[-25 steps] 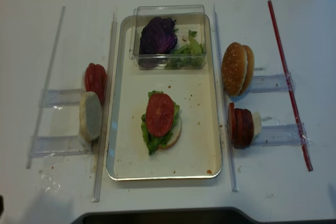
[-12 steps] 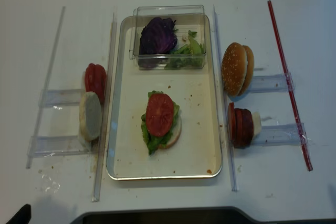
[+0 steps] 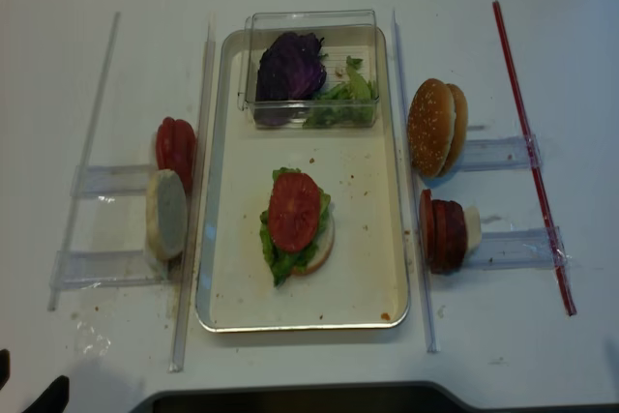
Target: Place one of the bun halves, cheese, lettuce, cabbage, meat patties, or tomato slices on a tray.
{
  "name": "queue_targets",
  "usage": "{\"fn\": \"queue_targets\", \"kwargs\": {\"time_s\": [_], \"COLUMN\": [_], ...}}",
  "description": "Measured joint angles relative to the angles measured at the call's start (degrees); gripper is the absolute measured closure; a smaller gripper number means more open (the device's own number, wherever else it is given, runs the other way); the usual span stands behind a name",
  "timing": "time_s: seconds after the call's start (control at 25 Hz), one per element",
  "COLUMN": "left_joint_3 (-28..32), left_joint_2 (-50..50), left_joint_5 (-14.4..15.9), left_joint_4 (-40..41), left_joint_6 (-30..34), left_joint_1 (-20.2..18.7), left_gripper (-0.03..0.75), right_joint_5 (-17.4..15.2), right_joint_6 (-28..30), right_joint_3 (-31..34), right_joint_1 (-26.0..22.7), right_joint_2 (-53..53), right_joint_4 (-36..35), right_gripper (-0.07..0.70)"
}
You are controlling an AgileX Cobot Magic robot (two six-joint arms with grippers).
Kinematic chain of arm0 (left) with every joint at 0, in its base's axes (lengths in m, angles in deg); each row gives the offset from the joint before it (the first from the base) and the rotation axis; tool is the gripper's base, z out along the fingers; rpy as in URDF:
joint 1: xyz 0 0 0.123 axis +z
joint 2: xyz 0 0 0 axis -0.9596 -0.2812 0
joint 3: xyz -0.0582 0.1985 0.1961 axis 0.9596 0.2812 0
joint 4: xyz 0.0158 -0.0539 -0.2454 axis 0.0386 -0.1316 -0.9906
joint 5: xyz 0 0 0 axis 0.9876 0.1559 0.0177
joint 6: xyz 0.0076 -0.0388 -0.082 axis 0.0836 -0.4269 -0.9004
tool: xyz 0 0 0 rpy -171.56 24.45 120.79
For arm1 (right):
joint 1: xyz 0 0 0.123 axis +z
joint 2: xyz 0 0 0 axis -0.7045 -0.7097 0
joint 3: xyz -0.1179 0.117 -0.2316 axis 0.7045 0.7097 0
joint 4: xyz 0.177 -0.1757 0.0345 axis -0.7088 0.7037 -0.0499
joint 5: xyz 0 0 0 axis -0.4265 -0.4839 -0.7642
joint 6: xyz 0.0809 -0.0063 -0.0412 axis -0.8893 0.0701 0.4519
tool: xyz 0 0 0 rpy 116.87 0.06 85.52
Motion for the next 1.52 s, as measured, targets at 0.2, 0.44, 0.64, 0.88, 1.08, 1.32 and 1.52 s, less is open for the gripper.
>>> {"fn": "queue_targets", "kwargs": {"time_s": [0.2,0.44,0.64,0.88,1.08,1.32,1.52], "left_joint_3": [0.0,0.0,0.0,0.1,0.1,0.1,0.1], "left_joint_2": [0.0,0.0,0.0,0.0,0.0,0.0,0.0], "left_joint_5": [0.0,0.0,0.0,0.0,0.0,0.0,0.0], "left_joint_4": [0.0,-0.2,0.5,1.2,1.2,1.2,1.2], "left_joint_6": [0.4,1.6,1.1,0.0,0.0,0.0,0.0], "left_joint_1": [0.0,0.0,0.0,0.0,0.0,0.2,3.1], "left_gripper": [0.314,0.314,0.314,0.314,0.314,0.314,0.314], "right_joint_5": [0.0,0.0,0.0,0.0,0.0,0.0,0.0], "right_joint_6": [0.0,0.0,0.0,0.0,0.0,-0.2,-0.2], "right_joint_3": [0.0,0.0,0.0,0.0,0.0,0.0,0.0], "right_joint_1": [0.0,0.0,0.0,0.0,0.0,0.0,0.0], "right_joint_2": [0.0,0.0,0.0,0.0,0.0,0.0,0.0], "right_joint_4": [0.0,0.0,0.0,0.0,0.0,0.0,0.0], "right_gripper": [0.177,0.178,0.177,0.178,0.177,0.177,0.178]}}
